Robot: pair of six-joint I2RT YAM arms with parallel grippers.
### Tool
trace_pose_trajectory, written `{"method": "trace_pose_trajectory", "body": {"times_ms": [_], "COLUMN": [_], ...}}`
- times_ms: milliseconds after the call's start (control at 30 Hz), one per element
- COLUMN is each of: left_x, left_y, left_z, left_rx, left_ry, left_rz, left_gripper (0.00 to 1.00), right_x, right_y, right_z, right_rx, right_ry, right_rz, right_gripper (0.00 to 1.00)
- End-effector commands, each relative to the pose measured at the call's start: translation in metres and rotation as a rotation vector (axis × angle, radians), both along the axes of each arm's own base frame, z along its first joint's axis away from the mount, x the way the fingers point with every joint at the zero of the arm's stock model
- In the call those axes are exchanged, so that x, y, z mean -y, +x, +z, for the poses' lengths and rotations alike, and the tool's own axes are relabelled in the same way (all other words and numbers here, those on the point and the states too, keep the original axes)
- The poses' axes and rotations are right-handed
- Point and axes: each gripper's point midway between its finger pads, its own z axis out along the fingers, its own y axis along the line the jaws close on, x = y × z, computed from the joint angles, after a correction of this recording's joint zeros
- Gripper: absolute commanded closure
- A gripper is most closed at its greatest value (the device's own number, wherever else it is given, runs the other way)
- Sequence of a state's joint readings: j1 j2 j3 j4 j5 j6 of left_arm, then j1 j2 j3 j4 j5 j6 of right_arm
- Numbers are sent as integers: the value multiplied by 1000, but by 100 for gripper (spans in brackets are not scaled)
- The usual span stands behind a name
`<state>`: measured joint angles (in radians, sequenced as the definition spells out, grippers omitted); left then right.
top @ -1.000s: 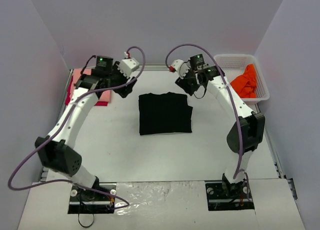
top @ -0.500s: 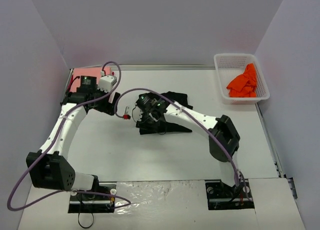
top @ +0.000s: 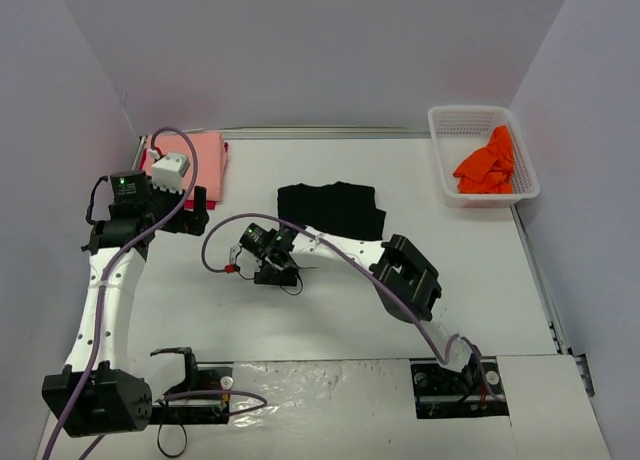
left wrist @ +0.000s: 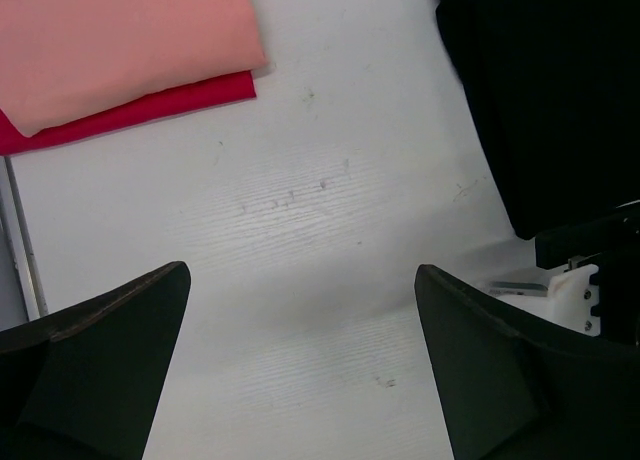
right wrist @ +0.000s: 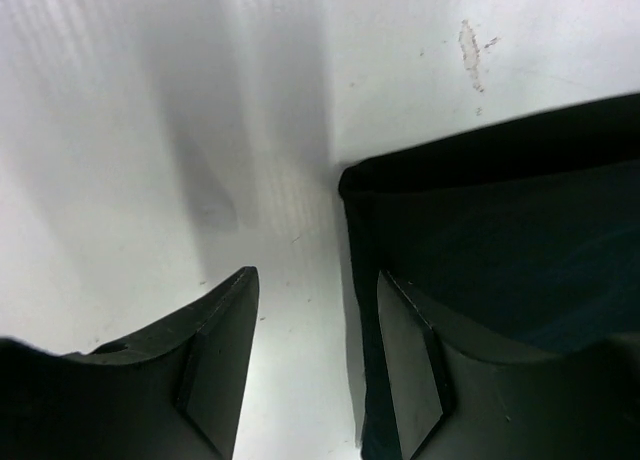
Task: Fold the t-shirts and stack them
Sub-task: Fold the long partially folded tshirt into a neat square, then put the neatly folded tshirt into the corner of the board with the left arm
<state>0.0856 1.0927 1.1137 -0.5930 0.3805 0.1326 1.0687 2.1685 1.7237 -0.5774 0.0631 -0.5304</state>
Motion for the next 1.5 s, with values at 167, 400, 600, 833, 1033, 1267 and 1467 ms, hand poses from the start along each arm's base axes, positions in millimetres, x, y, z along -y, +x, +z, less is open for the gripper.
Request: {"method": "trace_pose_trajectory", "body": {"times_ms": [167, 400, 600, 833, 1033, 1267, 1467], "left_x": [6, 8, 11, 28, 51, 74, 79], "left_y": [3, 9, 14, 18, 19, 21, 26], "left_z": [17, 7, -2, -8, -13, -20, -22], "left_rx": [75, 47, 10, -41, -108, -167, -238], "left_ry": [-36, -48, -67, -197, -373, -597, -704], "left_rz": [-26, -31, -41, -56, -67, -76, -44], "left_gripper": [6, 6, 6, 6, 6, 6, 6], "right_x": [-3, 2, 4, 9, 17, 24, 29], "right_y": [17, 21, 26, 33, 42, 50, 57], "right_z": [6, -19, -31, -18, 10, 45, 66], "right_rx": [78, 61, 43, 81, 143, 209, 238], "right_ry": [-47, -99, -112, -110, -94, -57, -21], "right_rz": [-12, -12, -21, -41, -68, -98, -121], "right_gripper": [54, 56, 87, 100, 100, 100, 100]}}
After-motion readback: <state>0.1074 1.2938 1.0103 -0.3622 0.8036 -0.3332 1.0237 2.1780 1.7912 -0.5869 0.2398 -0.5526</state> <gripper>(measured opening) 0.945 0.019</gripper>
